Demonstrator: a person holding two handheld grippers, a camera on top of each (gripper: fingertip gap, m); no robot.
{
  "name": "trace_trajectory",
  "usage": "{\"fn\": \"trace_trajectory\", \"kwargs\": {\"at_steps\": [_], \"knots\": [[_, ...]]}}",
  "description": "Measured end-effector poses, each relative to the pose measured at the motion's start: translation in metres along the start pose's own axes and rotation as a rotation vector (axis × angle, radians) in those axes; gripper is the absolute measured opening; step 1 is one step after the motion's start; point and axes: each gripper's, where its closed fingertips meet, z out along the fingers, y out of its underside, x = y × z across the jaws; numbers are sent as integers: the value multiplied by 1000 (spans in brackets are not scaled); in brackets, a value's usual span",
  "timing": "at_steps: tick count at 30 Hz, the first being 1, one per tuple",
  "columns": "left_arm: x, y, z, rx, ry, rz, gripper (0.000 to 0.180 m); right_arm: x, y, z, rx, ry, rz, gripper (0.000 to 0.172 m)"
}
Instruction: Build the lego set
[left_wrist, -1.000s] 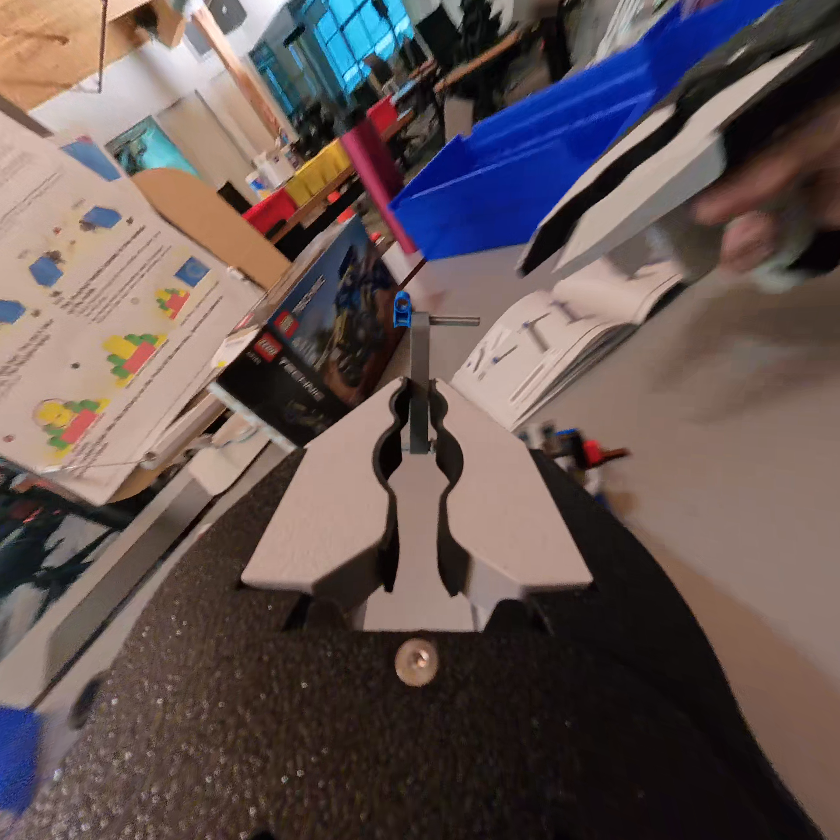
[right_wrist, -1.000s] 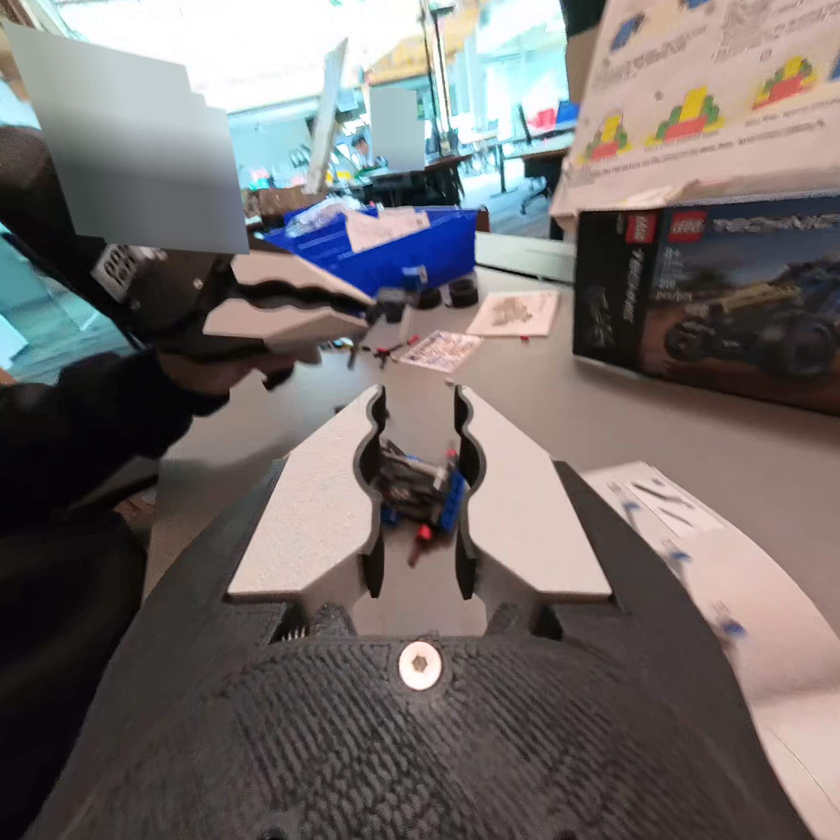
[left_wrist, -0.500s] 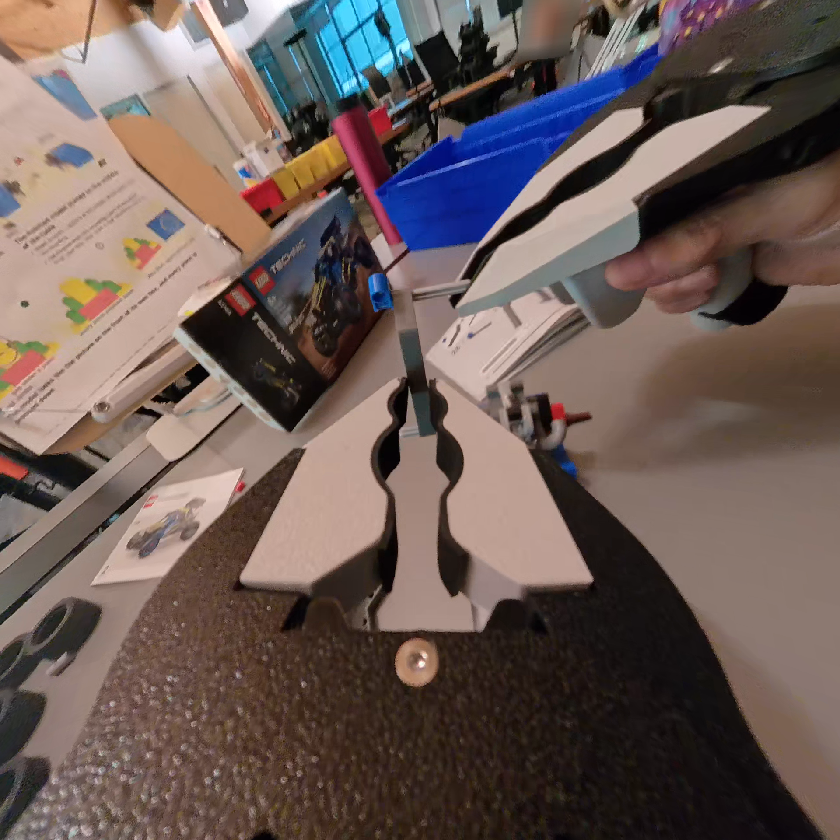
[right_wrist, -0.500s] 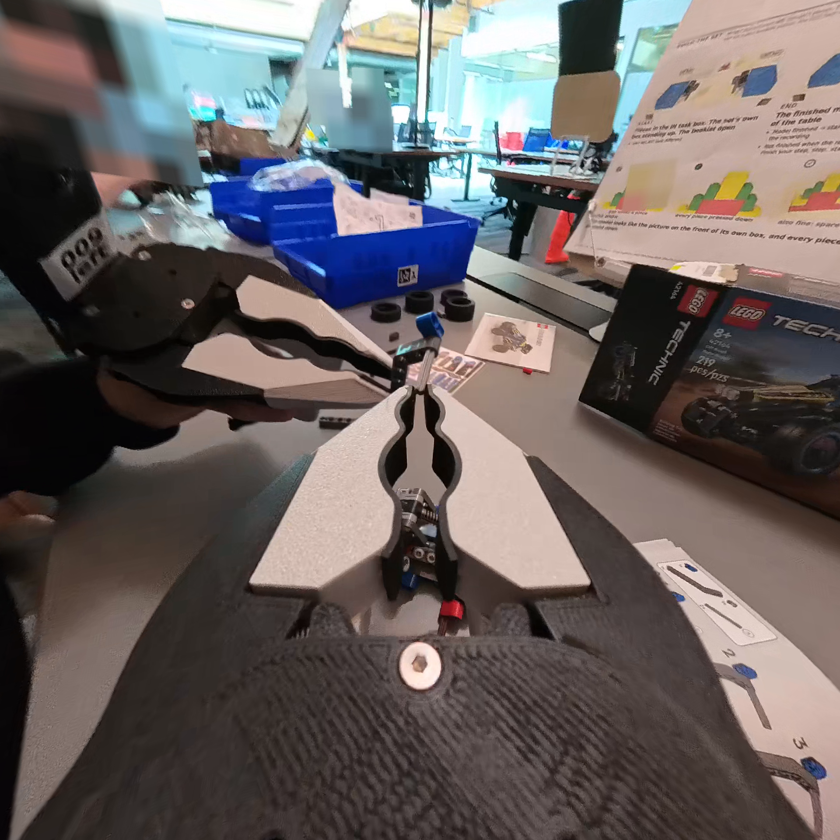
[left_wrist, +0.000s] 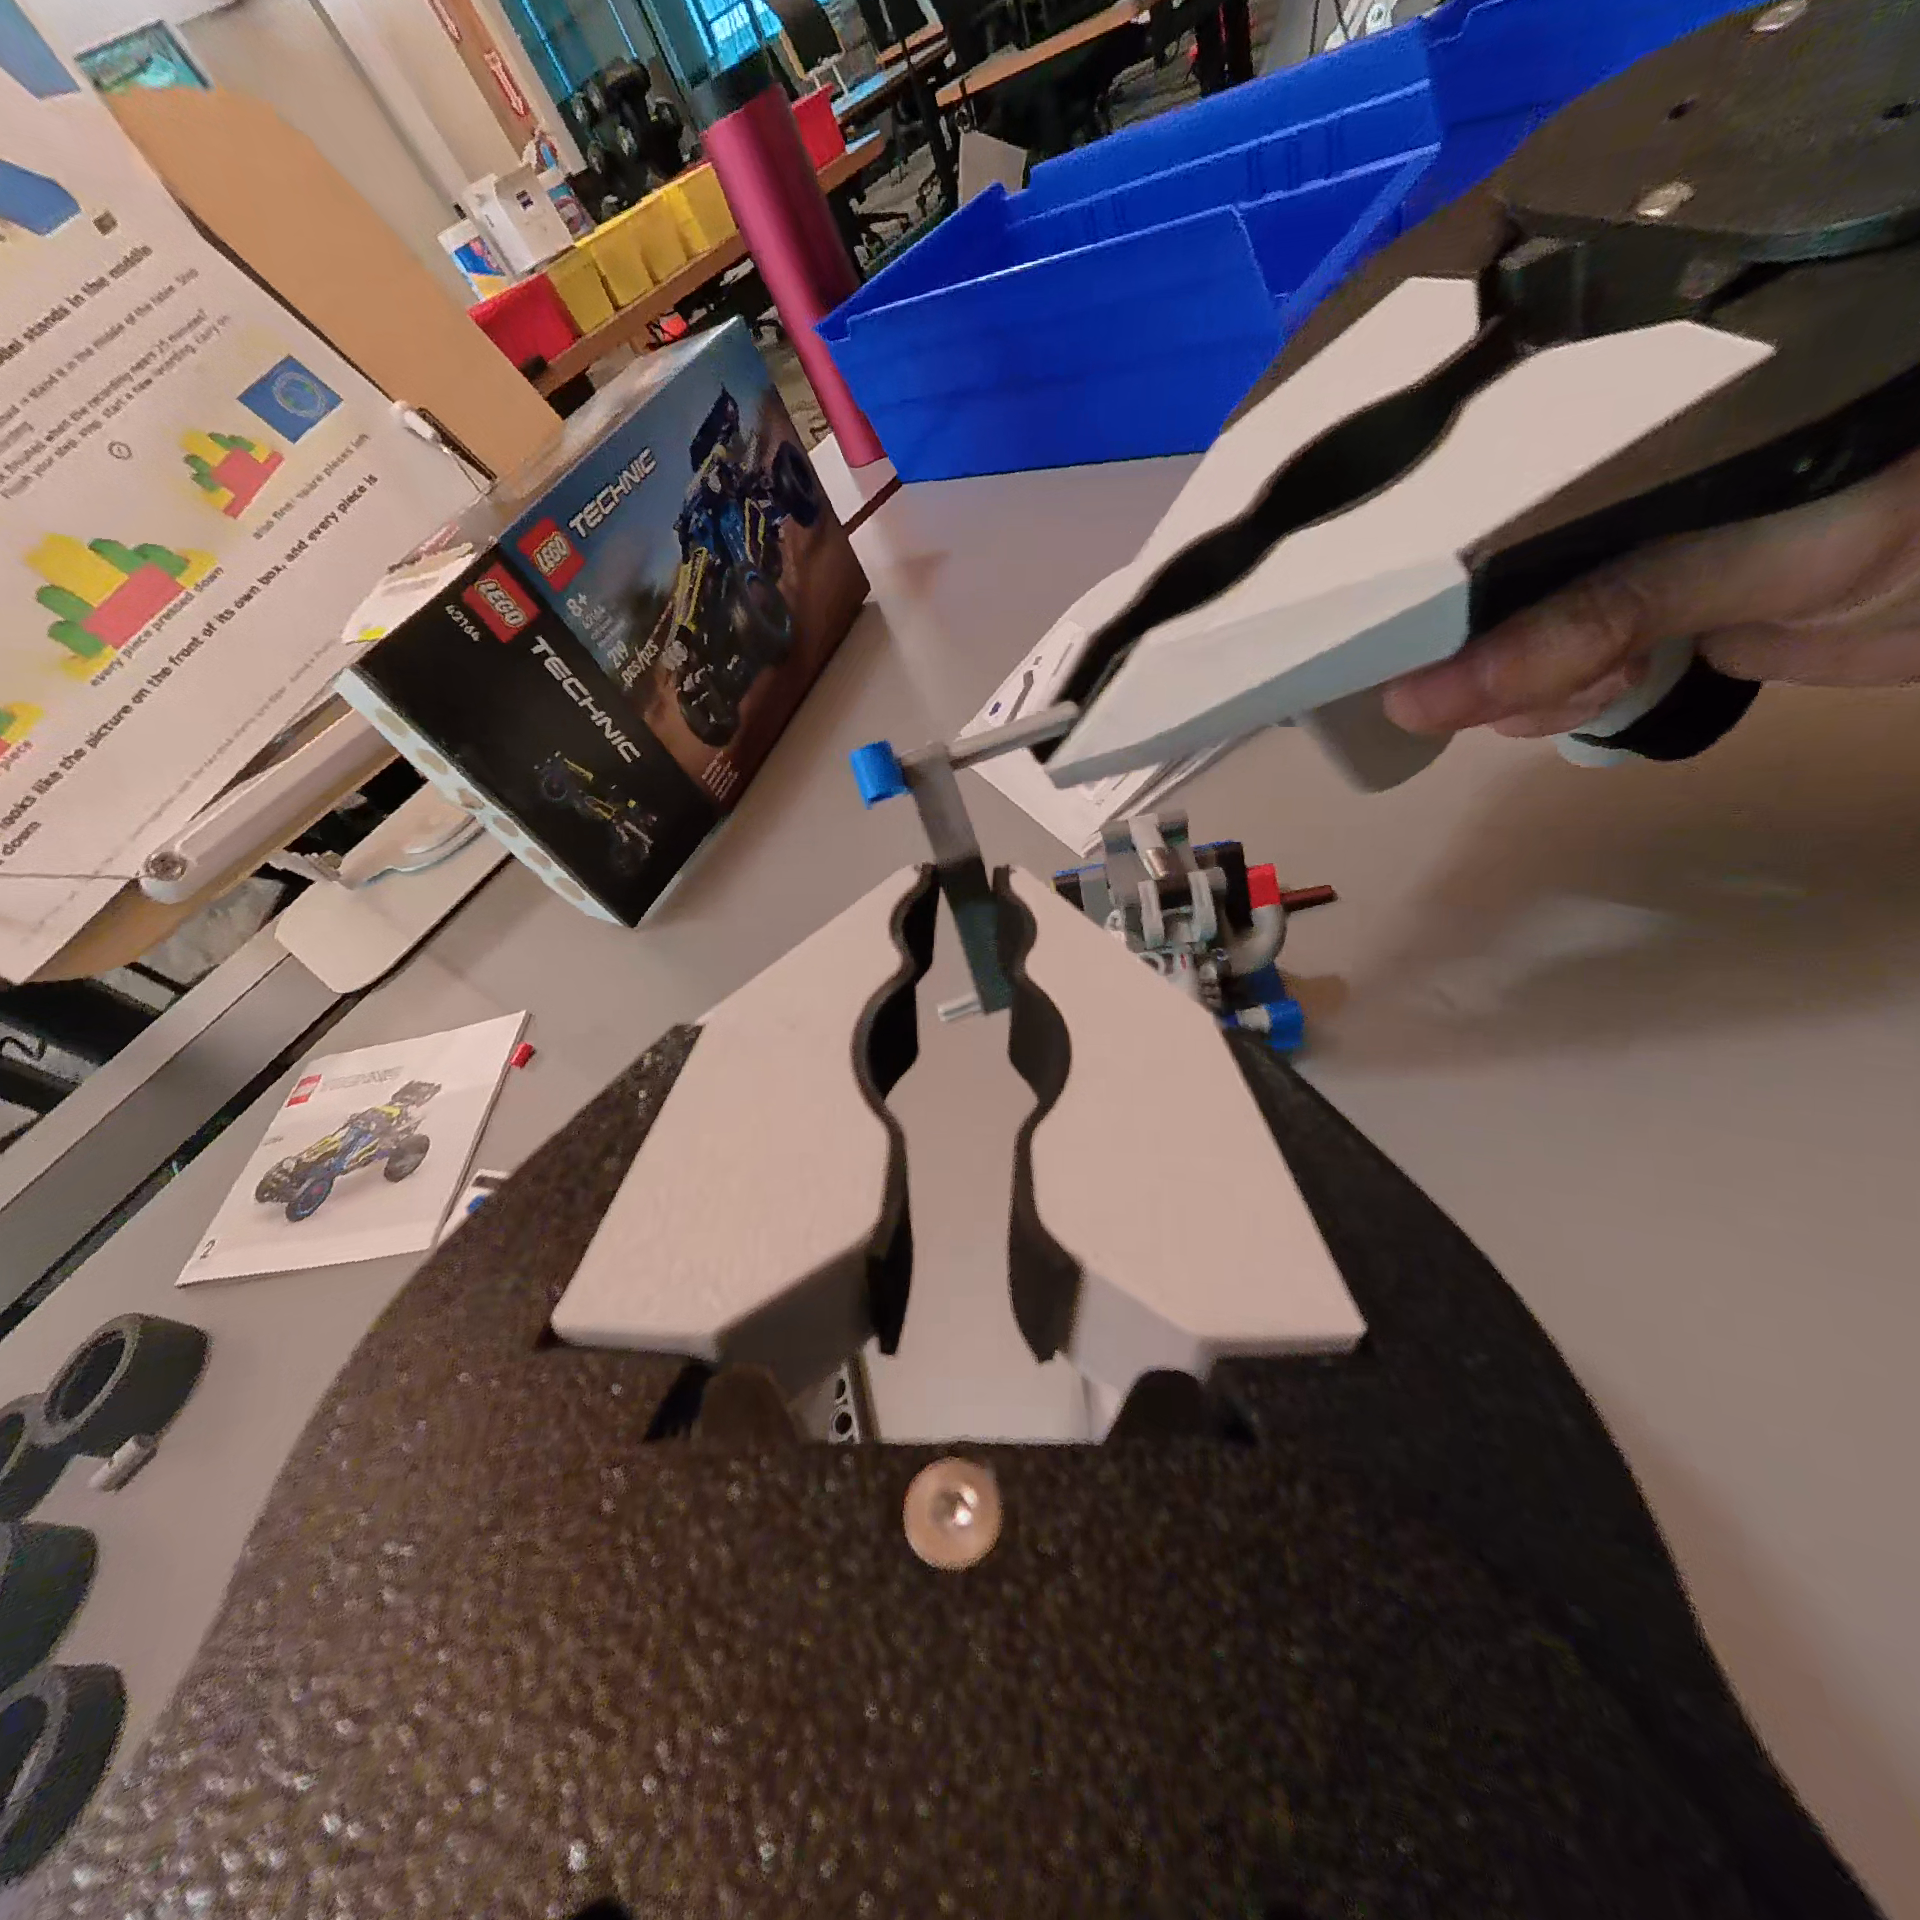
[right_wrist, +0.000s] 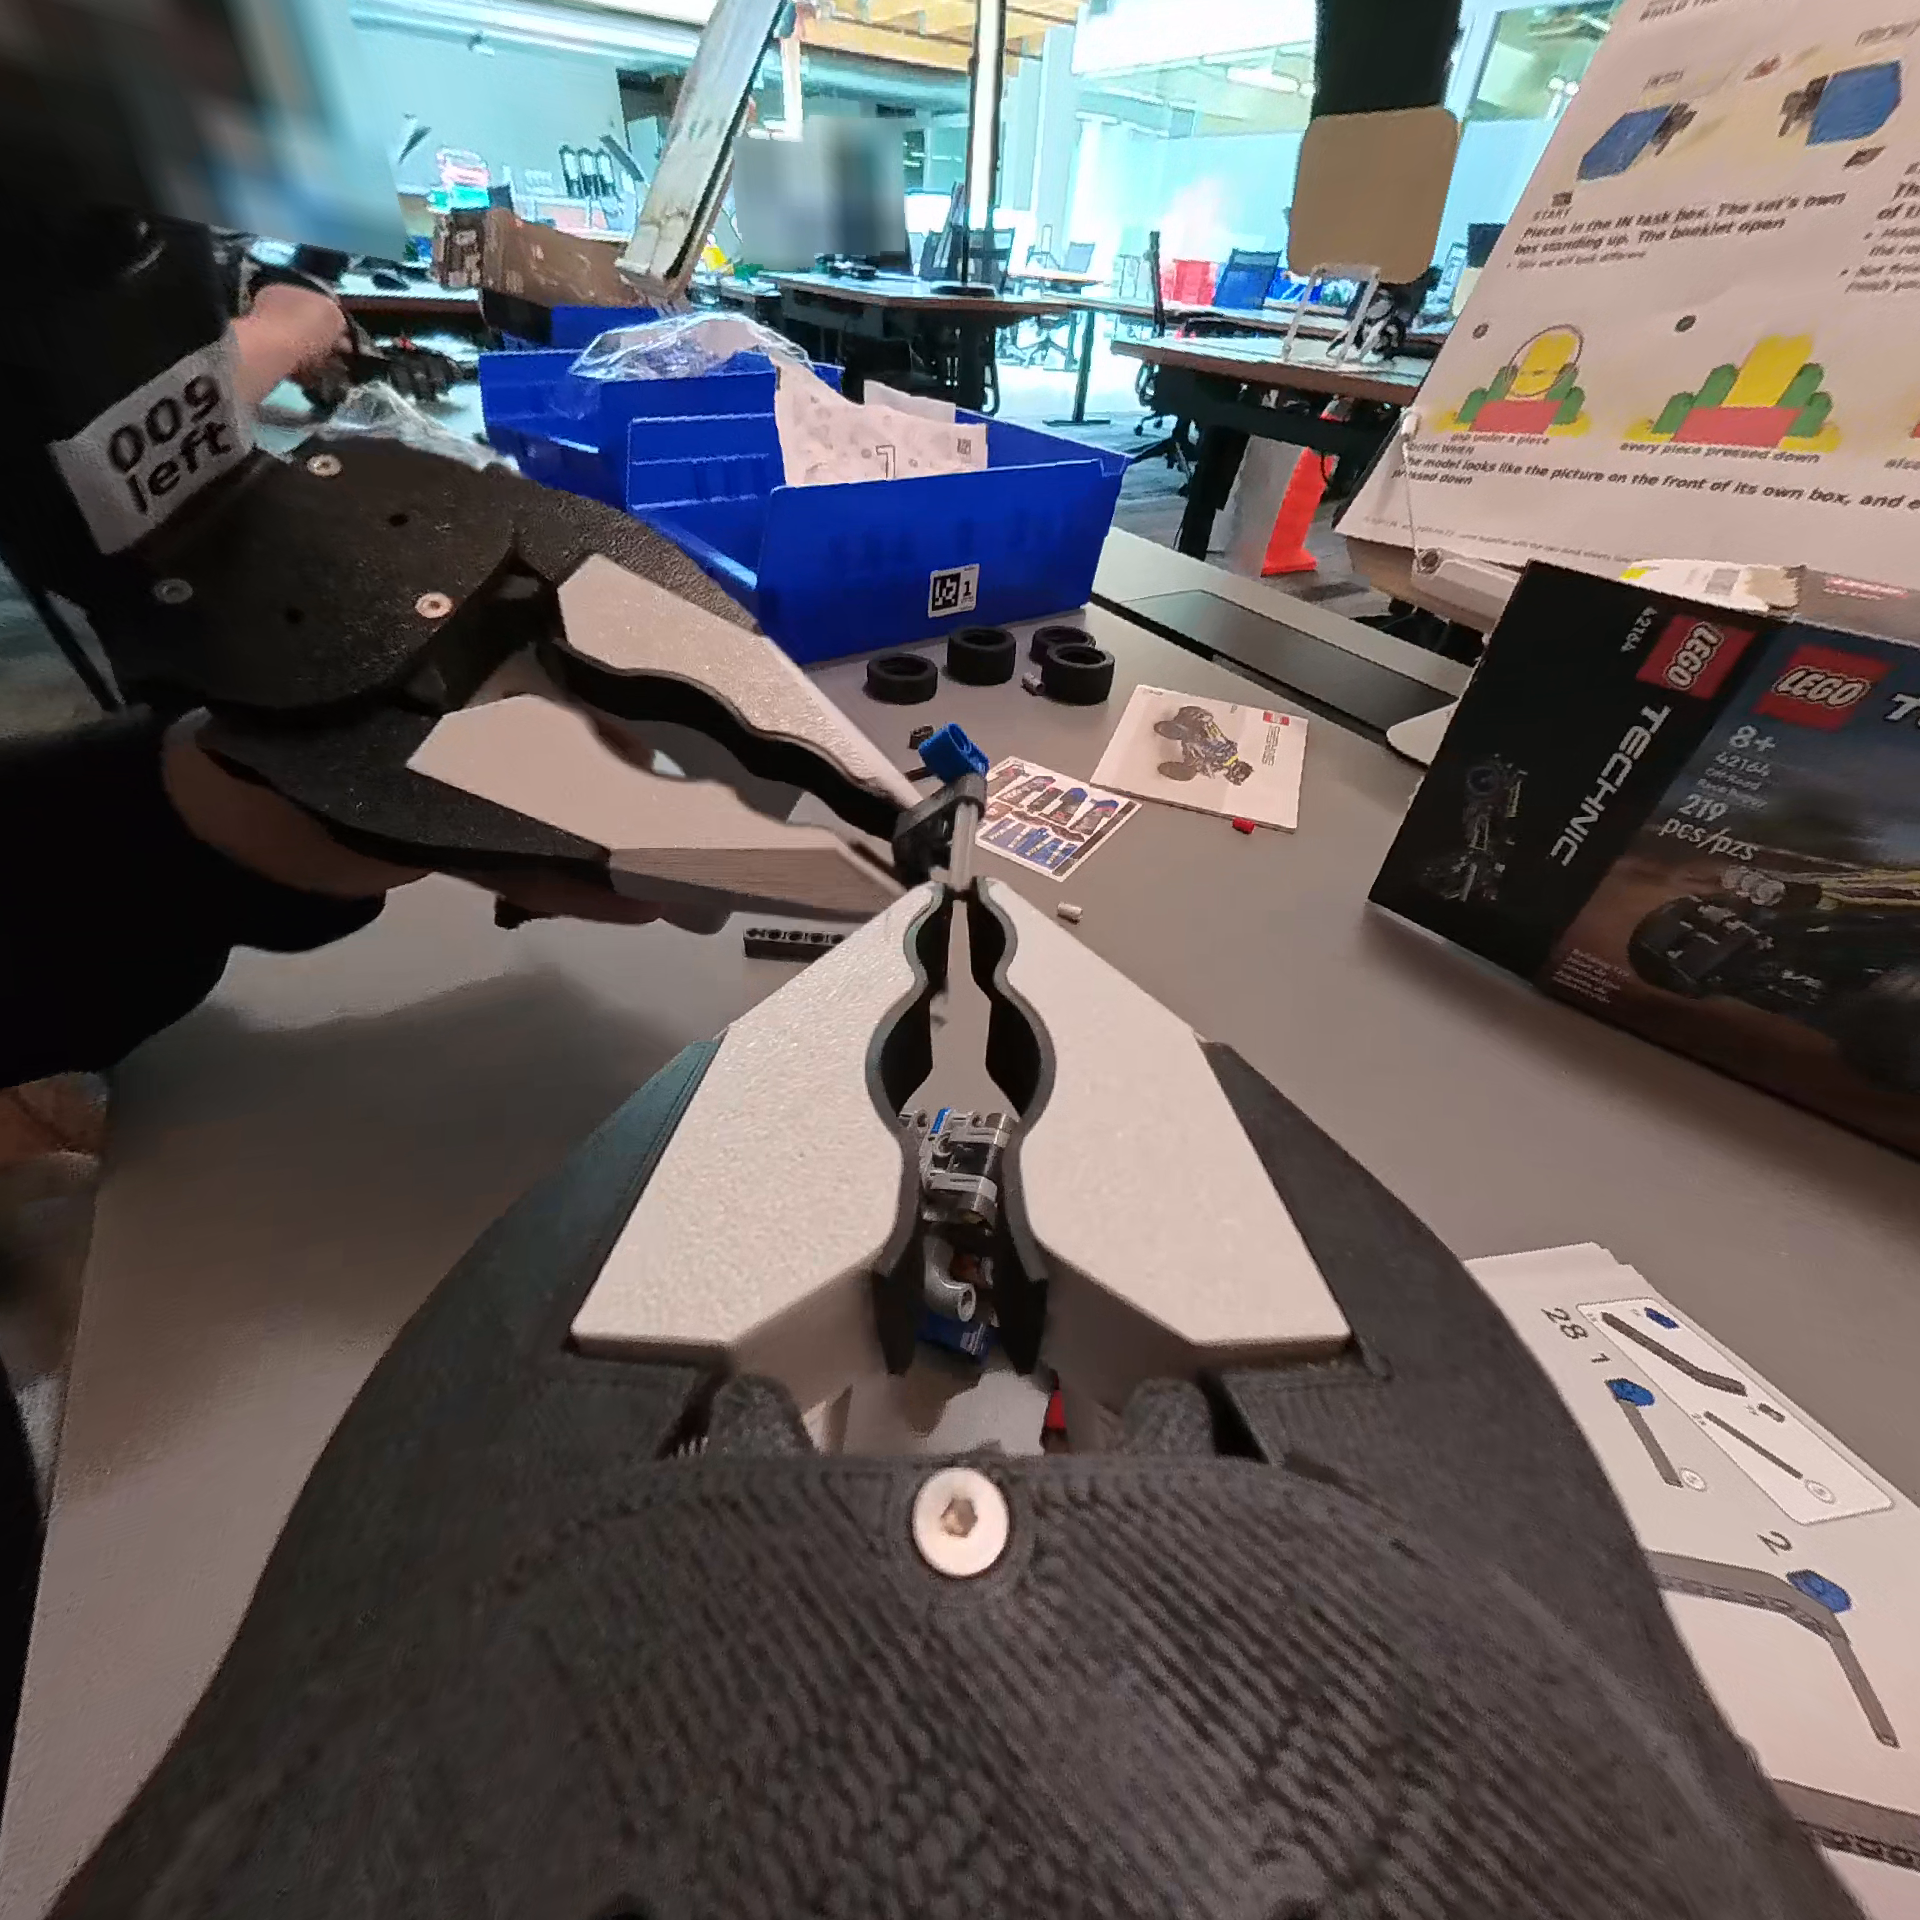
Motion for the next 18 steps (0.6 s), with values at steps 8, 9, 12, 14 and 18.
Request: {"fn": "trace_trajectory", "kwargs": {"at_steps": [8, 9, 12, 14, 18], "knots": [[4, -8, 1, 21, 8, 44, 19, -1, -3, -1, 19, -10, -7, 1], [4, -7, 2, 7, 5, 68, 20, -1, -3, -1, 14, -5, -15, 1], [7, -7, 3, -16, 24, 81, 25, 2, -3, -3, 18, -2, -1, 1], [6, -9, 3, -13, 34, 56, 21, 3, -3, -4, 23, -12, 33, 1], [0, -12, 6, -28, 8, 49, 8, 4, -4, -5, 37, -23, 84, 1]]}}
